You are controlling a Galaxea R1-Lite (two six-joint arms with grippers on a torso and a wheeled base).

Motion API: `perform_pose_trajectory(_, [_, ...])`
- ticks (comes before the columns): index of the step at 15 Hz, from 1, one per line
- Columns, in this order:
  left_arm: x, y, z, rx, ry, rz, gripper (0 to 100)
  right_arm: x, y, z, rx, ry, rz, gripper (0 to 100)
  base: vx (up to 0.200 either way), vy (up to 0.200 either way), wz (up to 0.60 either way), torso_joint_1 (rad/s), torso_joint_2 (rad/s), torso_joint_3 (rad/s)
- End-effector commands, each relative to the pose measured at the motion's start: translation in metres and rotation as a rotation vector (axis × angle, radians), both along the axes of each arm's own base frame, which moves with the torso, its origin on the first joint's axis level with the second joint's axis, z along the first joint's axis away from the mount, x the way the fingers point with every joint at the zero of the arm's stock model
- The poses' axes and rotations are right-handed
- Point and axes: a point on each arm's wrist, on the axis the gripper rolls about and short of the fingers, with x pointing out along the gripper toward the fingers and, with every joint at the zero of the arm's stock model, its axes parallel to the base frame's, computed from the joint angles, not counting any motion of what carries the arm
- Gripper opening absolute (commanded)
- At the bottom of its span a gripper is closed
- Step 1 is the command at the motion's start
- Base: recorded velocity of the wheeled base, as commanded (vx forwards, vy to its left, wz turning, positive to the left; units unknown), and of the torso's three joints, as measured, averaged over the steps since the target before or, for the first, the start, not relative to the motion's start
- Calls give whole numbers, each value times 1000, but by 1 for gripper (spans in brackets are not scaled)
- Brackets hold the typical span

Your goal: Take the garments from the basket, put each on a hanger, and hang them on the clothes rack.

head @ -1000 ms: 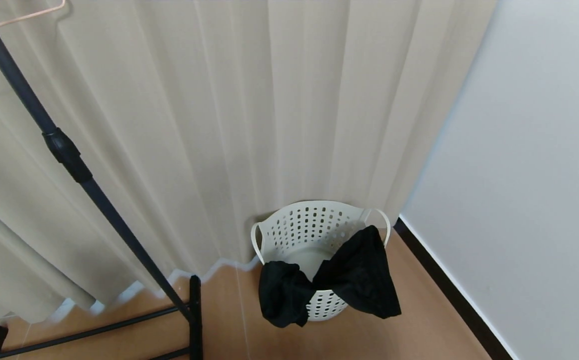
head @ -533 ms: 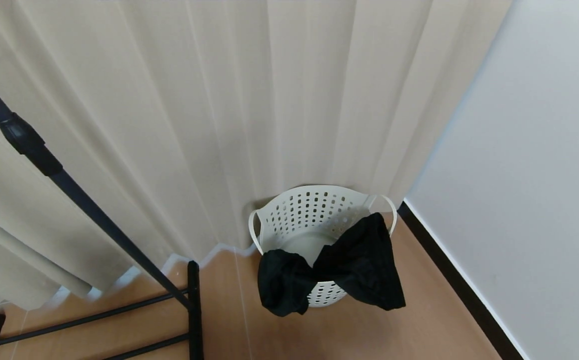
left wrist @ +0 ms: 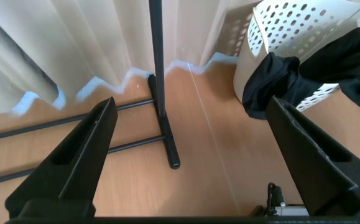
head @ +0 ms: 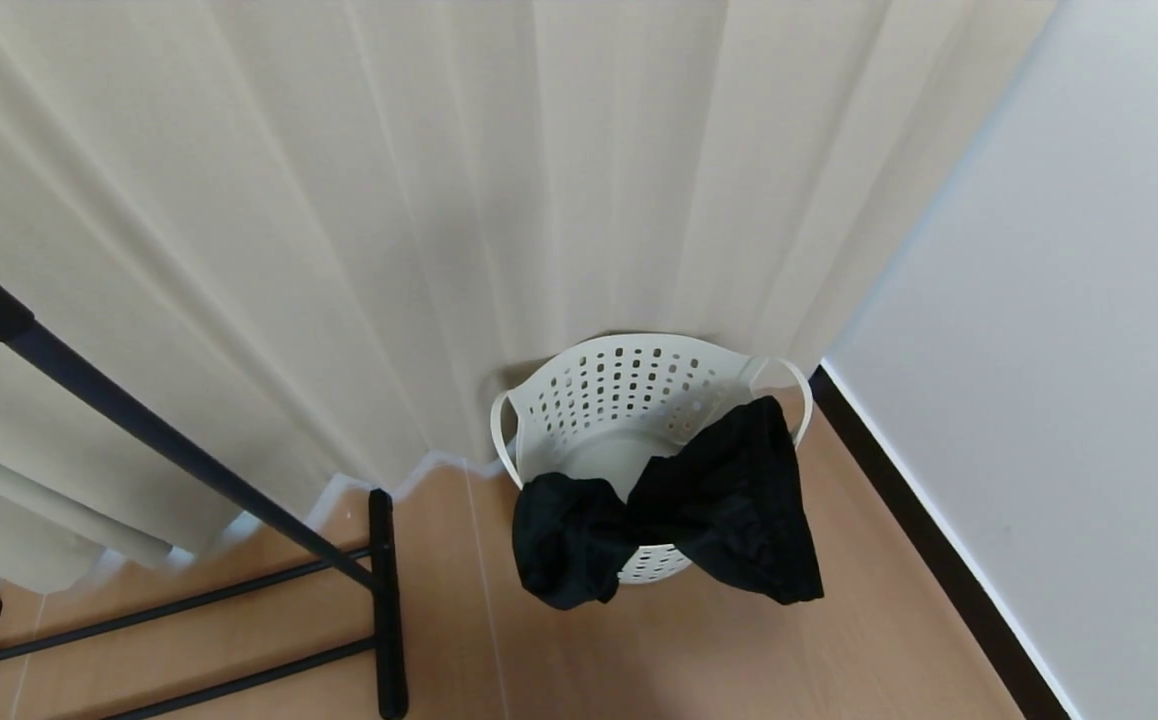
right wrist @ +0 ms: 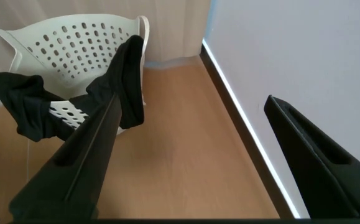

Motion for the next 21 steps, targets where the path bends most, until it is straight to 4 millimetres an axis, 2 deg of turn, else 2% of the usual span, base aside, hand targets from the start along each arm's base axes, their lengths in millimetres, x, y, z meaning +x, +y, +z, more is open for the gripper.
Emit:
perform_pose_trajectory(1, [0,0,0,-2,0,1,100,0,0,0,2,-3,1,100,0,0,0,7,2,-198])
perform_pose_trajectory(9, [0,0,0,-1,-3,2,100,1,0,0,0,13,24,100,0,0,0,-1,2,-202])
perform_pose_trajectory(13, [0,0,0,-4,-3,4,100,18,0,10,0,194,118,100,0,0,0,1,1,-96])
perform_pose_trajectory(15, [0,0,0,-2,-2,5,100,39,4,51,22,261,223,100,0,0,0,0,0,0])
perform_pose_trajectory(17, [0,0,0,-3,-3,8,100,65,10,76,13,317,253,100,0,0,0,0,0,0])
perform_pose_trajectory(18, [0,0,0,-2,-3,5,100,88,15,91,5,357,256,100,0,0,0,0,0,0])
perform_pose_trajectory(19, [0,0,0,-3,-3,8,100,119,23,111,11,388,298,100,0,0,0,0,0,0])
perform_pose_trajectory(20, [0,0,0,-3,-3,8,100,132,27,118,21,403,328,100,0,0,0,0,0,0])
perform_pose_trajectory(21, [0,0,0,-3,-3,7,100,157,33,130,45,422,368,100,0,0,0,0,0,0])
